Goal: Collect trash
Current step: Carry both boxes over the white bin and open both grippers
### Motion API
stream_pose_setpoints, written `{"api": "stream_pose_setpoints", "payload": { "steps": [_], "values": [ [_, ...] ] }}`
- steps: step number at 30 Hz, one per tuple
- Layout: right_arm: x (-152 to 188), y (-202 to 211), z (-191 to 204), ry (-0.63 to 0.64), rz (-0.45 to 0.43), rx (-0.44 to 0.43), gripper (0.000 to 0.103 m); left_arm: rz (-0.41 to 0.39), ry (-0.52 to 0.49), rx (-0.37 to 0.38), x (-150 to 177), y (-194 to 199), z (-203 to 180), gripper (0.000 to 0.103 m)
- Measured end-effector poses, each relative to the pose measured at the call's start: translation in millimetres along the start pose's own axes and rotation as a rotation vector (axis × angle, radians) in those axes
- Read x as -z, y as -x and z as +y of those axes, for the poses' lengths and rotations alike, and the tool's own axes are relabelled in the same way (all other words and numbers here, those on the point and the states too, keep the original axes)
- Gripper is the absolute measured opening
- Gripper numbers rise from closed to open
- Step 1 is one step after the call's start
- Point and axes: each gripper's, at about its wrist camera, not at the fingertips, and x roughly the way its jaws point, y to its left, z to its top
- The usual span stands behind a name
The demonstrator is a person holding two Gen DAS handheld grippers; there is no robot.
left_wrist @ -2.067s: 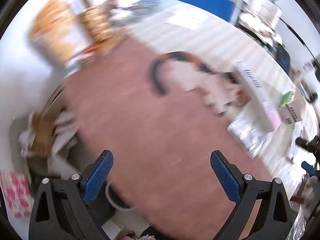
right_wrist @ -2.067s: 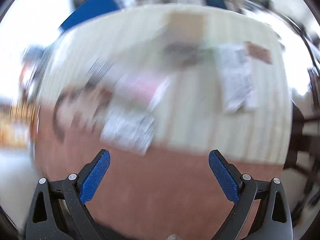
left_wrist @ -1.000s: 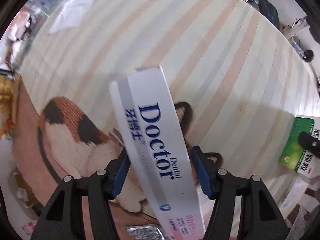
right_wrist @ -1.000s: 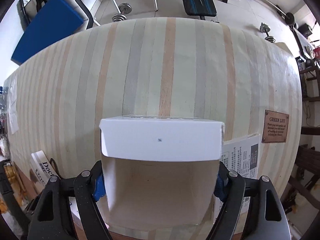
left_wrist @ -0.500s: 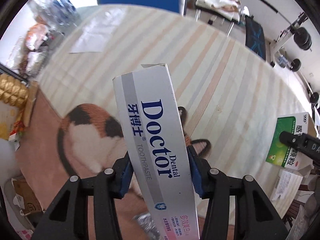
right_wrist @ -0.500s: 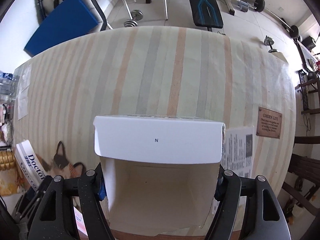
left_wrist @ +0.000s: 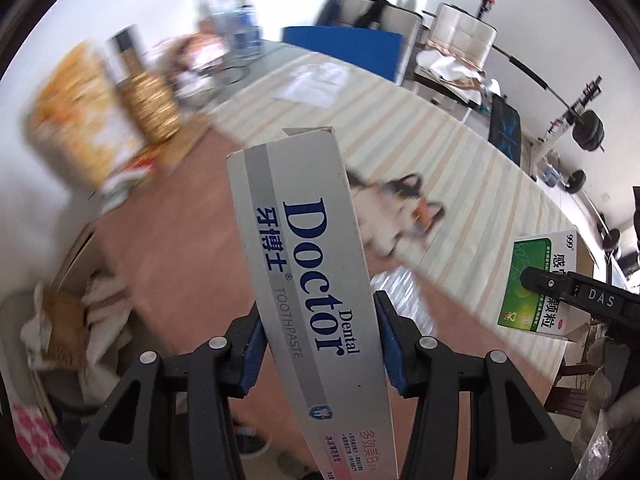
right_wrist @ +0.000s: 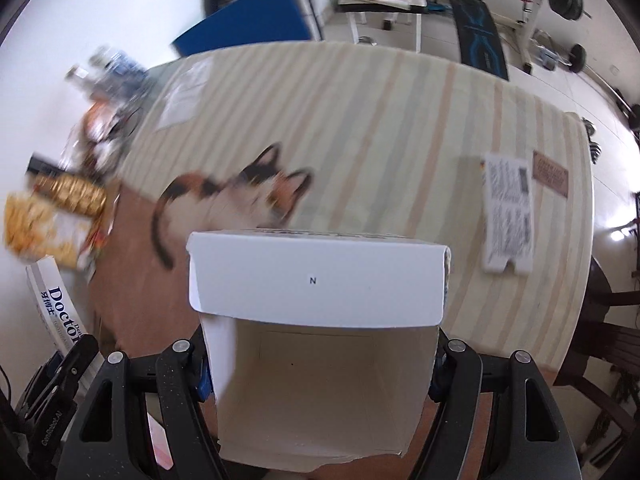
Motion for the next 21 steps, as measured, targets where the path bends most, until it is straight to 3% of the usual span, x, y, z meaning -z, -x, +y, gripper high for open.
{"api": "stream_pose_setpoints", "payload": {
  "steps": [5, 10, 15, 21],
  "values": [
    [104.3, 13.2, 59.1, 0.124, 0.044, -0.058, 0.076, 0.015, 0.091, -0.024, 93.6, 40.3, 70.8, 0.046],
    [210.2, -7.7, 109.0, 0.243, 0.125, -0.089, 0.076, 0.1, 0.22, -0.055, 195.3, 40.4, 145.1, 0.046],
    [304.9, -81.1, 147.0, 0.353, 0.264, -0.068, 0.076, 0.277, 0.387, -0.07, 300.7, -19.2, 218.5, 0.046],
    [379.5, -204.1, 172.3, 0.441, 0.398, -0.013, 0.076, 0.402, 0.554, -0.037, 381.7, -135.7, 281.6, 0.047]
  ]
}}
